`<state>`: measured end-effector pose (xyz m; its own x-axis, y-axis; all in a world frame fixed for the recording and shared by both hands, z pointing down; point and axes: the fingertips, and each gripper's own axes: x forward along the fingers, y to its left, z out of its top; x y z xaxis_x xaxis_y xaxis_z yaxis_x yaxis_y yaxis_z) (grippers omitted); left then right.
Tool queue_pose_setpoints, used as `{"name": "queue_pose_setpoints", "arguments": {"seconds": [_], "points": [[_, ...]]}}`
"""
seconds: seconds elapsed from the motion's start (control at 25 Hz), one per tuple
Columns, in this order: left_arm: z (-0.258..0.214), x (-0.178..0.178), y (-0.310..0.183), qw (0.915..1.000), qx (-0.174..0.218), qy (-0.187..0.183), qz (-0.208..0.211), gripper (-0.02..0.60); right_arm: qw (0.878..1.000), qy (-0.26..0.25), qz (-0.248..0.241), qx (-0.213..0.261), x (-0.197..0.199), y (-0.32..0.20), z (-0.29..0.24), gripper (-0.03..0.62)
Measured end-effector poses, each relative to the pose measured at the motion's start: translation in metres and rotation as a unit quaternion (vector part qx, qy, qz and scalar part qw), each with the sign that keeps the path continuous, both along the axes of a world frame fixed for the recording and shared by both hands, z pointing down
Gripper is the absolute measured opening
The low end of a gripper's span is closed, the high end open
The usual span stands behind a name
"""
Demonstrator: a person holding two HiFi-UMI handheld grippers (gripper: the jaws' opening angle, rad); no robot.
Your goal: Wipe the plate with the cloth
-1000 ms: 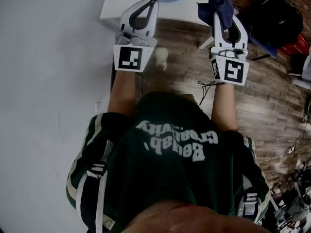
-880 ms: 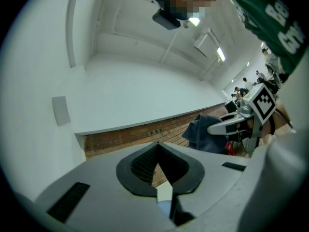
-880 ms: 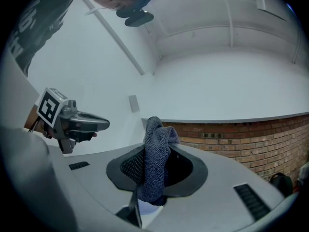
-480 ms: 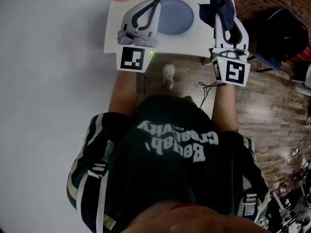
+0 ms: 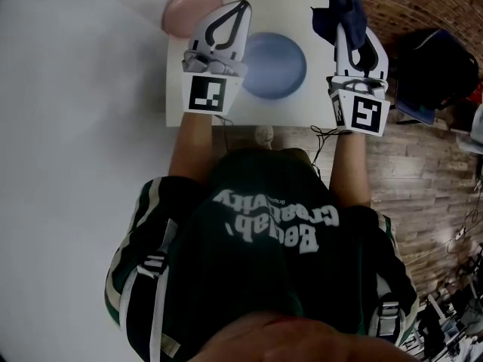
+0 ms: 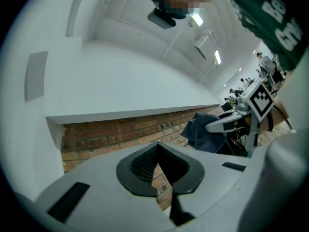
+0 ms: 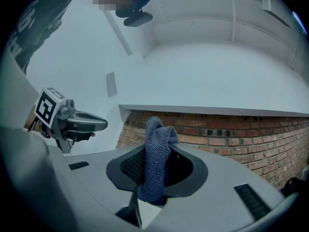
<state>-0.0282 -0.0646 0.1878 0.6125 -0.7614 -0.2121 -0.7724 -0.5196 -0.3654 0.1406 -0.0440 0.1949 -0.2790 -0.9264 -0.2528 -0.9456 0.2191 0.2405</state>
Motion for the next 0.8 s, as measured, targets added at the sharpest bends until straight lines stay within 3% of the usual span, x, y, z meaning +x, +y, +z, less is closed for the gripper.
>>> {"name": "queue_pose_setpoints", "arguments": {"seconds": [0.32, 0.56, 0.8], "points": [[0.000, -0.005, -0.039, 0.9997, -0.008, 0.006, -0.022, 0.002, 1.000, 0.002, -0.014, -0.017, -0.002, -0.041, 0.000, 0.084], [0.003, 0.000, -0.049, 0.9971, -0.011, 0.010, -0.074, 0.002, 0.998, 0.006, -0.054, -0.014, 0.009, -0.062, 0.002, 0.084], [0.006, 0.012, -0.051, 0.9945, -0.025, 0.014, -0.101, 0.001, 0.995, 0.007, -0.097, -0.023, 0.010, -0.071, 0.009, 0.084]]}}
